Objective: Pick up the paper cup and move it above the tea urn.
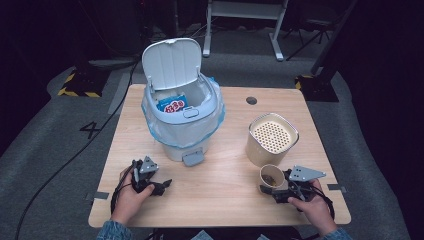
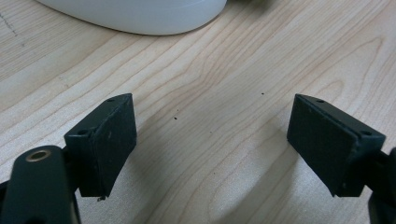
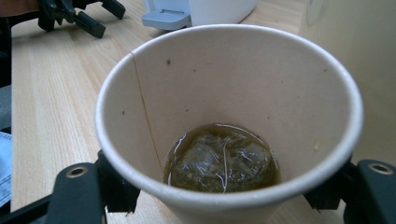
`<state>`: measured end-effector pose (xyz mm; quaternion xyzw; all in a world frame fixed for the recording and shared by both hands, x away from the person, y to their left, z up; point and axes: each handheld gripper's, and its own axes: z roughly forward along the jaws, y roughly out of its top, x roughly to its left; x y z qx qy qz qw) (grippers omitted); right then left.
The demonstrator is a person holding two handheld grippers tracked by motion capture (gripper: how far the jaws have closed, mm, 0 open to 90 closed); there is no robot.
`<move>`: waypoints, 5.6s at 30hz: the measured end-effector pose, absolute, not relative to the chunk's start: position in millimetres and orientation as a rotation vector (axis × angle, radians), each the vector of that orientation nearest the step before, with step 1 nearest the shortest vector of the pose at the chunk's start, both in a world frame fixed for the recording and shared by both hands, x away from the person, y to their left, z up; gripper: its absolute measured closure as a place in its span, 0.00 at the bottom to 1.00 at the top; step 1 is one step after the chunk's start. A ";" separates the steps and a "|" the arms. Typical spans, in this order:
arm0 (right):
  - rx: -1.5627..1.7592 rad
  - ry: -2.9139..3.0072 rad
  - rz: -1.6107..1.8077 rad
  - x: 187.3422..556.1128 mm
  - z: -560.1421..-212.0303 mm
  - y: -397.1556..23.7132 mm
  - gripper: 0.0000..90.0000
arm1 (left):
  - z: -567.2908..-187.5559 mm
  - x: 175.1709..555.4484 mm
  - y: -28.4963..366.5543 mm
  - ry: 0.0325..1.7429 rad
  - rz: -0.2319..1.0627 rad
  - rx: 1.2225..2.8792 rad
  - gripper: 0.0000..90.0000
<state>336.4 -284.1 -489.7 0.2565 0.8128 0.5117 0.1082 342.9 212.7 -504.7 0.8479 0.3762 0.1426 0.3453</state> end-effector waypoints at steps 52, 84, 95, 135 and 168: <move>0.658 2.362 1.507 393.7 -335.5 -297.8 0.33 | -504.7 344.3 213.3 0.965 0.353 2.204 0.17; 0.781 2.256 1.406 480.1 -355.1 -314.2 0.33 | -504.6 348.5 211.7 0.960 0.357 2.210 0.17; 0.611 2.235 1.226 474.6 -351.7 -314.5 0.34 | -504.6 348.5 211.7 0.960 0.357 2.210 0.17; -0.254 1.951 0.113 444.0 -351.1 -281.9 0.35 | -504.7 348.4 211.7 0.959 0.359 2.209 0.17; -0.803 1.372 -0.566 418.4 -376.2 -257.2 0.35 | -504.6 348.2 211.5 0.956 0.363 2.211 0.17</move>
